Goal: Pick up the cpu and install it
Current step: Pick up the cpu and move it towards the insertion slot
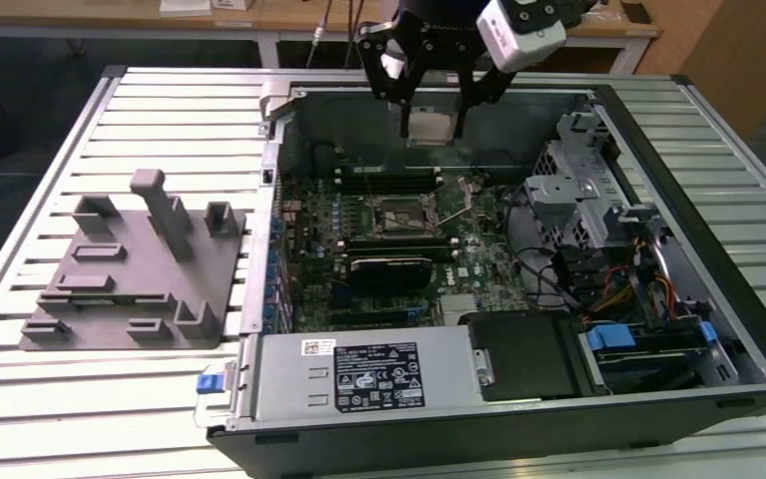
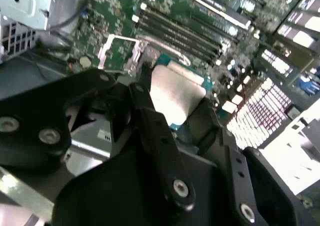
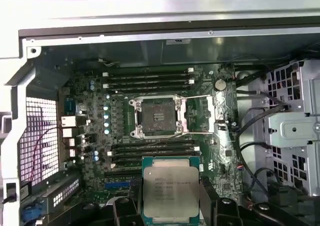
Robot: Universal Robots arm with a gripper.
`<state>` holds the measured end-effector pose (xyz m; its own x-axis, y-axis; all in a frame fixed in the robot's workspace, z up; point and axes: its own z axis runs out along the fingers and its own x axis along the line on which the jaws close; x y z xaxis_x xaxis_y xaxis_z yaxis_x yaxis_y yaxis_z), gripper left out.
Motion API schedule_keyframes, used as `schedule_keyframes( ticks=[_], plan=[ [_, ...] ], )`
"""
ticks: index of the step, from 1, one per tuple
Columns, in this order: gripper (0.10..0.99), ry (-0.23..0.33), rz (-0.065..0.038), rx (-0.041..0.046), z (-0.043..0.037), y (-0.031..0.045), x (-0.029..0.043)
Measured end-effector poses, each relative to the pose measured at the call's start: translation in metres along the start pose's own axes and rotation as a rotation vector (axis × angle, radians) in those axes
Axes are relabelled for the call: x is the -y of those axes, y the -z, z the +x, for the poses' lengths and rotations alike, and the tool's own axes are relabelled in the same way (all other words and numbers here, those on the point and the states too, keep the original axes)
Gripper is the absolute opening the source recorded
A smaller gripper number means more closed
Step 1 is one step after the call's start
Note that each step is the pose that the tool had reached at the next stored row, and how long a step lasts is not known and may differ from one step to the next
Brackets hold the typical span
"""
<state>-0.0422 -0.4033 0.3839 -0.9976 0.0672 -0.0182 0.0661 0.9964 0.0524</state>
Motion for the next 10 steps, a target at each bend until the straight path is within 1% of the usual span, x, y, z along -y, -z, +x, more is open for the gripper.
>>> schedule_keyframes(
  ticks=[3, 5, 10],
  plan=[
    [0.541, 0.000, 0.000, 0.0001, 0.0001, -0.0055, 0.0003],
    [0.541, 0.000, 0.000, 0.0001, 0.0001, -0.0075, 0.0004],
    [0.541, 0.000, 0.000, 0.0000, 0.0001, -0.0078, 0.0004]
  ],
)
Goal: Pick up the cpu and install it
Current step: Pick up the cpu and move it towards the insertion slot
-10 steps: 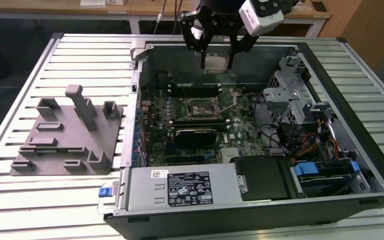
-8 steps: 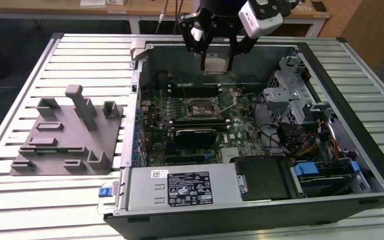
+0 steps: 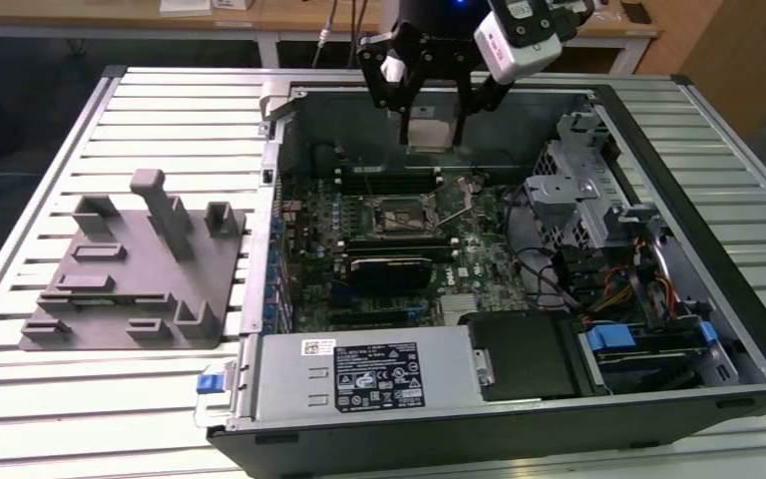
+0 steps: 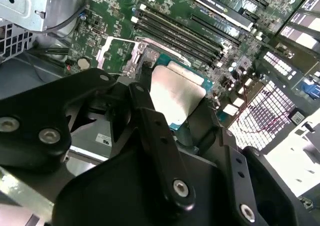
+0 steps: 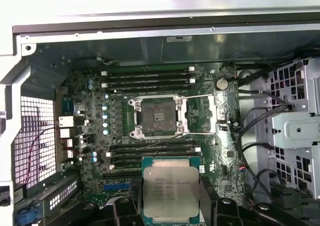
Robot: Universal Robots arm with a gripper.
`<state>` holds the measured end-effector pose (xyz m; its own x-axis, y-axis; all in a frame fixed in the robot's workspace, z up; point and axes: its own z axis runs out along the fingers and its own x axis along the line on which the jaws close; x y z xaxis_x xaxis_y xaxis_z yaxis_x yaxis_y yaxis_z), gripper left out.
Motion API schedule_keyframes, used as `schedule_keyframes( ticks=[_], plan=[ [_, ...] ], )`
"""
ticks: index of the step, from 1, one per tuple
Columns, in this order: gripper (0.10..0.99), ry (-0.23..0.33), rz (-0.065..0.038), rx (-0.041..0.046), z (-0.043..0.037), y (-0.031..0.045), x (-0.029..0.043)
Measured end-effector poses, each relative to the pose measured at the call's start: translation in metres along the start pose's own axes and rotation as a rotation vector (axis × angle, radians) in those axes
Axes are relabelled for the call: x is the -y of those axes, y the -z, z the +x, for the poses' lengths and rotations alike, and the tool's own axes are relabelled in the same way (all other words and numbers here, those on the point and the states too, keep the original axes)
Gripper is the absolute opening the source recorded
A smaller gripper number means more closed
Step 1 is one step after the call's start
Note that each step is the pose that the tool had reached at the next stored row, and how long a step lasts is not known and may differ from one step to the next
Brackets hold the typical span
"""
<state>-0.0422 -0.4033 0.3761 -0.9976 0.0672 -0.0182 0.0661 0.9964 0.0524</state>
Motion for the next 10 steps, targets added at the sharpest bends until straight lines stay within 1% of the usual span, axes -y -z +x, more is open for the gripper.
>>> schedule_keyframes(
  ticks=[4, 10],
  plan=[
    [0.541, 0.000, 0.000, 0.0001, 0.0000, -0.0026, 0.0002],
    [0.541, 0.000, 0.006, 0.0003, 0.0002, -0.0131, 0.0003]
  ],
)
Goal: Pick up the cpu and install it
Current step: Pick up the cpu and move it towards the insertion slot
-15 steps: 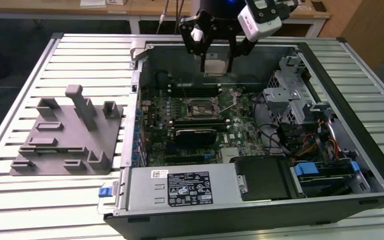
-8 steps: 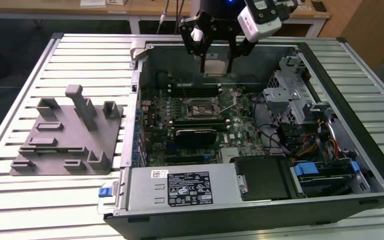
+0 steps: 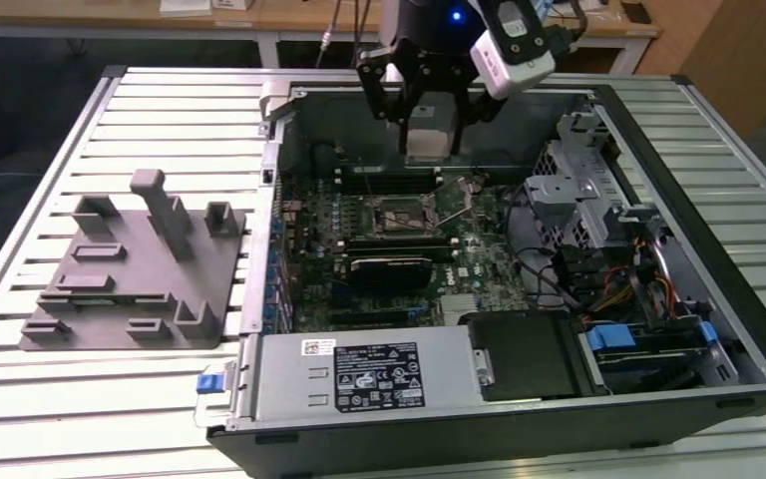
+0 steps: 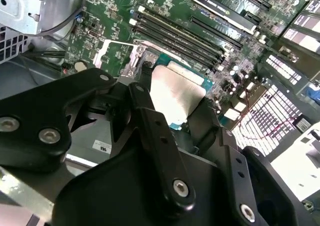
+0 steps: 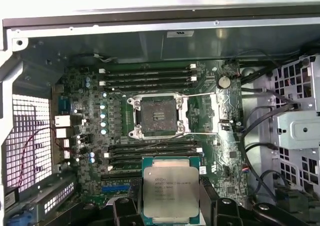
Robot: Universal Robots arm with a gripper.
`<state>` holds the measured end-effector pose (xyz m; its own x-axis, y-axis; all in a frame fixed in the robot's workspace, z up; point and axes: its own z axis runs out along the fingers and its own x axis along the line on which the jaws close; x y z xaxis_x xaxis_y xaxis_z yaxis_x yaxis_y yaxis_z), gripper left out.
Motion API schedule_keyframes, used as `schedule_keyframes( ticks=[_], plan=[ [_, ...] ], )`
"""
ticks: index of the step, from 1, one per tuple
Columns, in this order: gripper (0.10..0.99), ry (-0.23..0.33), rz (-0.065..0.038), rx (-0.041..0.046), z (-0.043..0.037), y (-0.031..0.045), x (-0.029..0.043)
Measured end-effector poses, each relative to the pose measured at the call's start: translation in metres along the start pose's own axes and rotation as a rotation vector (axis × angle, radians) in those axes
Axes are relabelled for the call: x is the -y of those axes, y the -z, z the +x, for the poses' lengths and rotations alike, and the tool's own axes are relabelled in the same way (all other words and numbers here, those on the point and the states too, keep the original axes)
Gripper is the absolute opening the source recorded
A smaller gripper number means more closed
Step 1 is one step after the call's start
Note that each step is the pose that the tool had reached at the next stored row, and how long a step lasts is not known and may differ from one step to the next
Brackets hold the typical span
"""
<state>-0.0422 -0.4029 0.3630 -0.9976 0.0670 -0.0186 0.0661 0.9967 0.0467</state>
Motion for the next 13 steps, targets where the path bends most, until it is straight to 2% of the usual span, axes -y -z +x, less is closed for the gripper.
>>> schedule_keyframes(
  ticks=[13],
  plan=[
    [0.541, 0.000, 0.002, 0.0002, 0.0008, -0.0148, -0.0076]
  ],
)
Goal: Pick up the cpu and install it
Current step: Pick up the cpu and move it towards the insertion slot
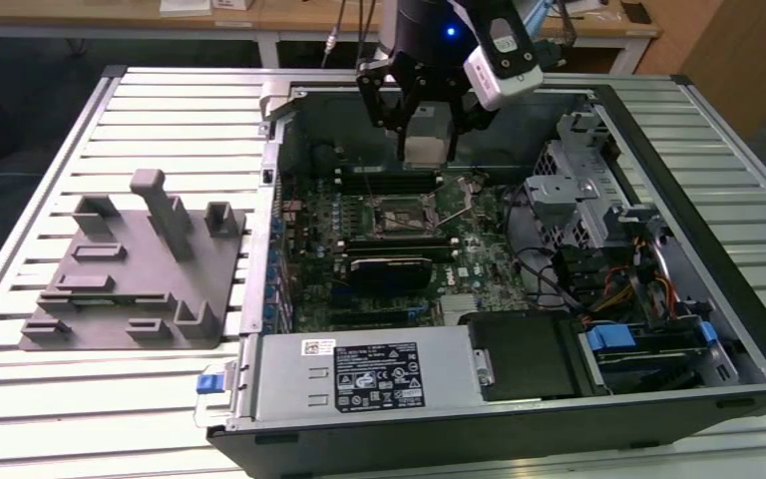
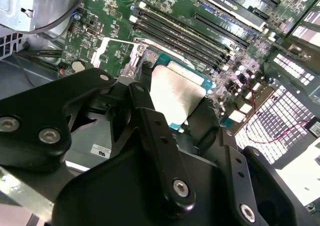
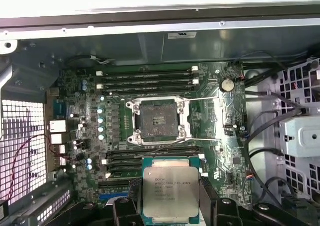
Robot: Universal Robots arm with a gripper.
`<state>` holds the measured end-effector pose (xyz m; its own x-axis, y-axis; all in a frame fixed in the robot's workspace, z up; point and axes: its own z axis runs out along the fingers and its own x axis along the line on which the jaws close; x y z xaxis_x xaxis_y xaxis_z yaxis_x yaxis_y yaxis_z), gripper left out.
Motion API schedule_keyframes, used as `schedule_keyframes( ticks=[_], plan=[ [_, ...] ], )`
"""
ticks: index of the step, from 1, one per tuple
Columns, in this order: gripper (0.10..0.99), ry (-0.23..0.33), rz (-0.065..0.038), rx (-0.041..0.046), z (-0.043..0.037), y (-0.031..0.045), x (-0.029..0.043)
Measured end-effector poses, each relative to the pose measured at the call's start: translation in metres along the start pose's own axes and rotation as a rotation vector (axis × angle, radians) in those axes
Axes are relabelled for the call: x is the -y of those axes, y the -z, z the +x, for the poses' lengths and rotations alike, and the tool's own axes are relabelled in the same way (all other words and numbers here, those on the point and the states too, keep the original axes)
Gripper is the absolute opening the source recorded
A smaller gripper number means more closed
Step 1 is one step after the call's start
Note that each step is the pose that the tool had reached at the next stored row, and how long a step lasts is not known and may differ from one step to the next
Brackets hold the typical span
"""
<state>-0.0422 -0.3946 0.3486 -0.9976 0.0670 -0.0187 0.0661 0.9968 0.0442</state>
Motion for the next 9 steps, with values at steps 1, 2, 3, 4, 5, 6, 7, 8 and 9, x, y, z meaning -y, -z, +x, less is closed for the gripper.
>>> schedule_keyframes(
  ticks=[1, 2, 3, 4, 5, 6, 7, 8, 9],
  plan=[
    [0.541, 0.000, 0.000, 0.0000, 0.0000, -0.0009, -0.0003],
    [0.541, 0.000, 0.000, 0.0000, 0.0000, -0.0019, -0.0005],
    [0.541, 0.000, 0.001, 0.0000, 0.0000, -0.0030, -0.0006],
    [0.541, 0.000, 0.001, 0.0001, 0.0001, -0.0042, -0.0006],
    [0.541, 0.000, 0.001, 0.0001, 0.0001, -0.0053, -0.0006],
    [0.541, 0.000, 0.001, 0.0001, 0.0002, -0.0064, -0.0006],
    [0.541, 0.000, 0.001, 0.0001, 0.0002, -0.0073, -0.0006],
    [0.541, 0.000, 0.001, 0.0001, 0.0002, -0.0082, -0.0006],
    [0.541, 0.000, 0.001, 0.0001, 0.0002, -0.0091, -0.0006]
  ],
)
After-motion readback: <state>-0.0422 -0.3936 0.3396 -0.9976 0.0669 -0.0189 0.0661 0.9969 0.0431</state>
